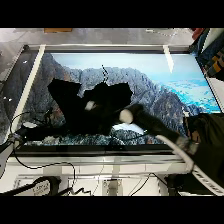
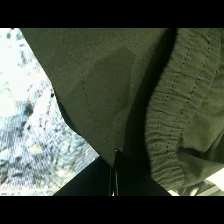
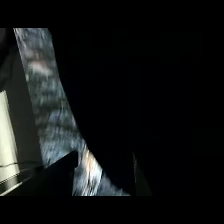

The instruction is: Fold the clothes and pants, and hang the long-sleeved shirts on hangers.

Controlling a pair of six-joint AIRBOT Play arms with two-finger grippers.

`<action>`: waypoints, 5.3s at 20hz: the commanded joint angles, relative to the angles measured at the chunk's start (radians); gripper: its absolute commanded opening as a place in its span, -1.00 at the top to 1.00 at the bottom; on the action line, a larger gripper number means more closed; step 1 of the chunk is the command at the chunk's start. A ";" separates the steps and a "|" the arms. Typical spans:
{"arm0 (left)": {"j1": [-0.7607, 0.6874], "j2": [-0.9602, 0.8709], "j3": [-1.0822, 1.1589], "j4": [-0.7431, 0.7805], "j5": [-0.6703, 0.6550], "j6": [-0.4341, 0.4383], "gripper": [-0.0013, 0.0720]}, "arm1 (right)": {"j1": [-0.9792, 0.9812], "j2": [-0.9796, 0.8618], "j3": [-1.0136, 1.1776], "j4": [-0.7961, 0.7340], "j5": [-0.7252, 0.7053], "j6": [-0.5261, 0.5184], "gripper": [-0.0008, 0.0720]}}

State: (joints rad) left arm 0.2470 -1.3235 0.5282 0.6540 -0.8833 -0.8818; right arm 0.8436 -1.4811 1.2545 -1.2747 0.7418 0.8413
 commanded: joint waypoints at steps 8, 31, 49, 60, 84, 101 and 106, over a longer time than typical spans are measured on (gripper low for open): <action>-0.001 0.001 0.001 -0.015 -0.098 0.000 0.93 | 0.190 -0.266 0.092 -0.053 -0.285 -0.149 -0.09; -0.080 0.136 0.003 -0.151 -0.171 0.053 0.94 | 0.054 -0.316 0.118 -0.043 -0.177 -0.226 0.21; 0.264 0.136 0.156 -0.106 0.073 -0.129 0.94 | -0.629 0.121 0.183 -0.115 -0.237 0.737 0.93; 0.463 0.136 0.455 -0.105 0.230 -0.129 0.95 | -1.213 0.157 0.176 -0.114 0.225 0.819 0.93; 0.445 0.011 0.591 0.729 -0.006 -0.240 0.94 | -1.192 0.768 -0.632 0.027 0.512 0.650 0.93; 0.577 -0.083 0.535 0.898 -0.179 -0.255 0.94 | -1.192 0.768 -0.633 0.148 0.632 0.649 0.93; 0.601 -0.115 0.534 1.024 -0.175 -0.256 0.94 | -1.192 0.768 -0.708 0.148 0.680 0.665 0.93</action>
State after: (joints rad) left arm 0.8318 -1.4227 1.0786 1.5948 -1.0554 -1.1370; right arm -0.3492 -0.7132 0.5858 -1.1278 1.3827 1.4929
